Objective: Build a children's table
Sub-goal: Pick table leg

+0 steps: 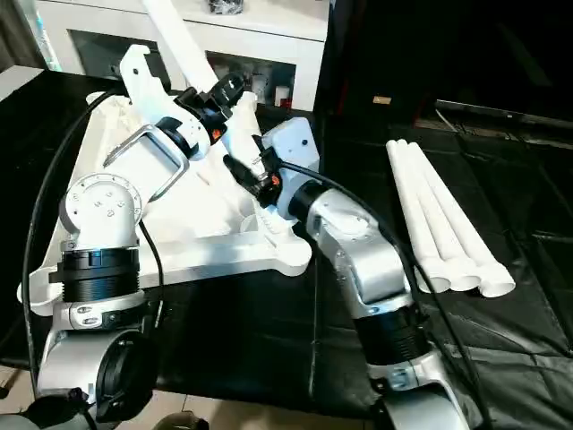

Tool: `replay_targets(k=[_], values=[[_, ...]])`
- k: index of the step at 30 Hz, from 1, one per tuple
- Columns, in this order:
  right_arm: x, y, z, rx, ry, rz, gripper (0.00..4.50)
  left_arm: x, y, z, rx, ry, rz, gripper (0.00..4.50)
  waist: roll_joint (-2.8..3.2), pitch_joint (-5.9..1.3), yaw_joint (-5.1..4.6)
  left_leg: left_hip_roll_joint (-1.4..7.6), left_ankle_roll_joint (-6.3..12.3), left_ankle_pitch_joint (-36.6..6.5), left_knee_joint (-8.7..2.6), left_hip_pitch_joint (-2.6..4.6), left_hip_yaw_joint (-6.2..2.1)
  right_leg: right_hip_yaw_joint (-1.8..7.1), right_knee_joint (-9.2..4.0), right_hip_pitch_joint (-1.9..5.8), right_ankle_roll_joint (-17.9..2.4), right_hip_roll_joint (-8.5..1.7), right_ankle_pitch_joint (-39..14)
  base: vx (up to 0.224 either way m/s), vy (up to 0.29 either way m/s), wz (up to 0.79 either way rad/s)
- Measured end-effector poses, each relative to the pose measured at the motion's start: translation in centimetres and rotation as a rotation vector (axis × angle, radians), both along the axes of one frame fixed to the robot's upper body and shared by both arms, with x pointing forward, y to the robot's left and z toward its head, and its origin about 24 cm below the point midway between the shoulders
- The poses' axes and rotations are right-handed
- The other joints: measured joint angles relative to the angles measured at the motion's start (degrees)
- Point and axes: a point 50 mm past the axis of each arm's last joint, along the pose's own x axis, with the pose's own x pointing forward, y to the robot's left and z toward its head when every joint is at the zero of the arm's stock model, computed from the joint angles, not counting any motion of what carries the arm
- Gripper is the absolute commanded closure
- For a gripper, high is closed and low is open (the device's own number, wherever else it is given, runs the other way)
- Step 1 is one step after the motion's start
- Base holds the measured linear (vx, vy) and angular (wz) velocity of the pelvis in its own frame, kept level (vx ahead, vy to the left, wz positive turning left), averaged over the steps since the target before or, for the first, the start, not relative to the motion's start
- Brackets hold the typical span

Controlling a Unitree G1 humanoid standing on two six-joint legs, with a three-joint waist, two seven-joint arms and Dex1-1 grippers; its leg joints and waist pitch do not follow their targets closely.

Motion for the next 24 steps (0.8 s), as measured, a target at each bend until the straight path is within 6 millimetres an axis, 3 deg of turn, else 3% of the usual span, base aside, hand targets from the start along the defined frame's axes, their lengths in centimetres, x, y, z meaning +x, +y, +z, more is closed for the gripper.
replay_targets(k=[6, 11, 16, 24], values=[[-0.1, -0.9, 0.8, 0.065, 0.003, 0.057, 1.19, 0.6, 2.4, 0.5, 0.125, -0.069, 0.038, 2.70, 0.01, 0.00, -0.03, 0.00, -0.03, 0.02, 0.00, 0.03, 0.00, 0.02, 0.01, 0.00, 0.02, 0.01, 0.02, 0.000, 0.000, 0.00], [-0.3, -1.9, 0.9, 0.077, 0.061, 0.130, 0.75, 0.6, 3.1, 0.8, 0.178, -0.120, -0.017, 2.70, -0.01, 0.00, 0.28, -0.01, -0.05, 0.03, 0.01, 0.02, 0.00, 0.02, 0.00, 0.03, 0.01, 0.00, 0.03, 0.000, 0.000, 0.00], [-0.6, -5.6, 1.7, 0.134, 0.185, 0.251, 0.43, -0.3, 4.2, 1.5, 0.256, -0.196, -0.263, 2.70, -0.04, 0.02, 0.28, -0.01, -0.04, 0.03, 0.01, 0.06, 0.00, 0.03, 0.04, 0.02, 0.01, 0.00, 0.05, 0.000, 0.000, 0.00], [-1.6, -5.5, 2.0, 0.186, 0.307, 0.503, 0.37, -2.7, 2.4, 3.2, 0.211, -0.320, -0.640, 2.70, 0.00, 0.02, 0.29, -0.01, -0.07, 0.05, 0.03, 0.08, 0.00, 0.02, 0.15, -0.01, -0.09, 0.00, 0.04, 0.000, 0.000, 0.00]])
